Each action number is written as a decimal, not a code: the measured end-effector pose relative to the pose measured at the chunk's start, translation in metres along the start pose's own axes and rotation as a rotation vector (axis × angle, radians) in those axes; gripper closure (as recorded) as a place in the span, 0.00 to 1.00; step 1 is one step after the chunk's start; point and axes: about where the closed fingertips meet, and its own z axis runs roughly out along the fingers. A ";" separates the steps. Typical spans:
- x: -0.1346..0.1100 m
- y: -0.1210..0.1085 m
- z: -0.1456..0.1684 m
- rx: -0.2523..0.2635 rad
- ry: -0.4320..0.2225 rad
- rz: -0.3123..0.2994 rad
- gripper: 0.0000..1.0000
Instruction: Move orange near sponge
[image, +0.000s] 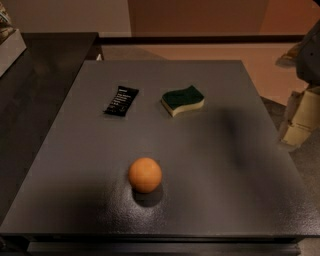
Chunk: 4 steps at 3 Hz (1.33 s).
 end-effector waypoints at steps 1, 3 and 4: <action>0.000 0.000 0.000 0.000 0.000 0.000 0.00; -0.041 0.031 0.011 -0.033 -0.107 -0.152 0.00; -0.070 0.052 0.027 -0.077 -0.166 -0.227 0.00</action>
Offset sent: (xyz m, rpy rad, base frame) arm -0.0155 0.0421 -0.0101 0.0645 -0.0015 0.1860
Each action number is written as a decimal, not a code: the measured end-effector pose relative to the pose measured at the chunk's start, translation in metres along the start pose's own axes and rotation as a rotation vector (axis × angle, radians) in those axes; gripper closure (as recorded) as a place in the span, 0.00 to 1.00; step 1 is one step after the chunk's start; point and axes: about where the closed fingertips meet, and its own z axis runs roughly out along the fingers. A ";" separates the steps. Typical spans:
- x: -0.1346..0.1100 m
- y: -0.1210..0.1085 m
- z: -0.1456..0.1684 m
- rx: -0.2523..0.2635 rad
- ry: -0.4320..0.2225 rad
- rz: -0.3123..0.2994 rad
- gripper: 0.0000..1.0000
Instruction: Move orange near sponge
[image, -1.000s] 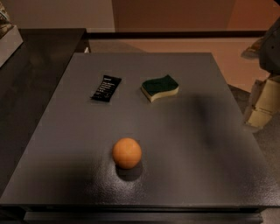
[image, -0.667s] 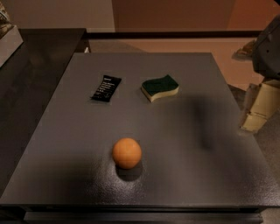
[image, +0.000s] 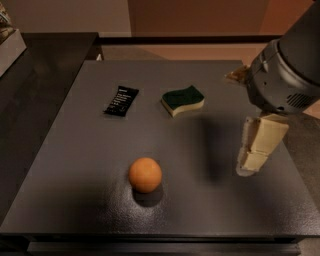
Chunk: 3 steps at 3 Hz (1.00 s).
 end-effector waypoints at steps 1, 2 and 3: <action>-0.030 0.012 0.026 -0.051 -0.046 -0.062 0.00; -0.054 0.026 0.053 -0.114 -0.080 -0.088 0.00; -0.070 0.043 0.077 -0.168 -0.129 -0.083 0.00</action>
Offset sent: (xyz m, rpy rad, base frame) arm -0.0241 0.1022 -0.0670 0.0827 0.1547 0.1895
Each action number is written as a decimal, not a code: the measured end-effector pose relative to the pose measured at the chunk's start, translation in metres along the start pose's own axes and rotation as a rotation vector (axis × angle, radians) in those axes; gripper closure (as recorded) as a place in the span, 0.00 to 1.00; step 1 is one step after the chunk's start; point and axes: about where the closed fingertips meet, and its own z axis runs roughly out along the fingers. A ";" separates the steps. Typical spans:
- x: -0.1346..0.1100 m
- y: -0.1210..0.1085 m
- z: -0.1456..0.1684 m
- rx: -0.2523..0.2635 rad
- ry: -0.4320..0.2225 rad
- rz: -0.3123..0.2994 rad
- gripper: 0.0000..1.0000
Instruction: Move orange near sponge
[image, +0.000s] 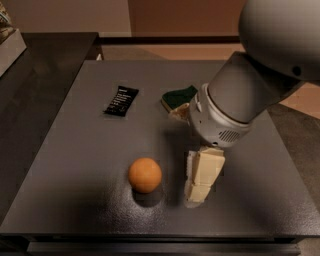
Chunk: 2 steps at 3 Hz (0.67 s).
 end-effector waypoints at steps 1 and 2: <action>-0.012 0.009 0.024 -0.013 -0.076 -0.007 0.00; -0.022 0.012 0.040 -0.015 -0.144 -0.012 0.00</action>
Offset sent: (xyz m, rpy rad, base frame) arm -0.0127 0.0549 -0.0448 0.2361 0.0405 0.0457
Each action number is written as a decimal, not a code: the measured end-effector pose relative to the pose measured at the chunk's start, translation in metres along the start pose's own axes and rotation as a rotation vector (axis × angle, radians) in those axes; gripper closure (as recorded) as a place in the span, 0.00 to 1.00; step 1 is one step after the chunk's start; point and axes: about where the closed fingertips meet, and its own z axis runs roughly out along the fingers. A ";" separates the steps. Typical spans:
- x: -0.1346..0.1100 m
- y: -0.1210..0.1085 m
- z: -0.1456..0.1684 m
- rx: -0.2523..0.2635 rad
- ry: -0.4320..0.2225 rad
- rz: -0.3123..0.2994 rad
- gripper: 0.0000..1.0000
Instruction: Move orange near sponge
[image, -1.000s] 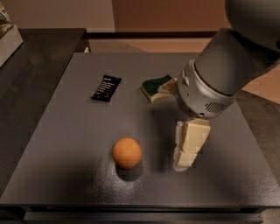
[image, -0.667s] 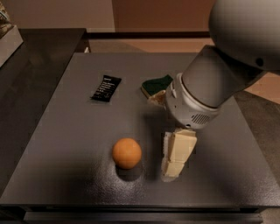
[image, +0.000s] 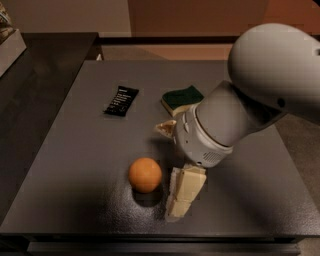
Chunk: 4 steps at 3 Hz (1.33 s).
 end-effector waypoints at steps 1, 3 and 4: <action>-0.012 0.000 0.014 -0.009 -0.040 -0.005 0.00; -0.023 -0.004 0.029 -0.007 -0.047 -0.006 0.34; -0.024 -0.010 0.021 0.020 -0.049 0.003 0.56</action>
Offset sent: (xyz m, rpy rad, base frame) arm 0.0015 0.0428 -0.0205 0.0545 0.0267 0.0176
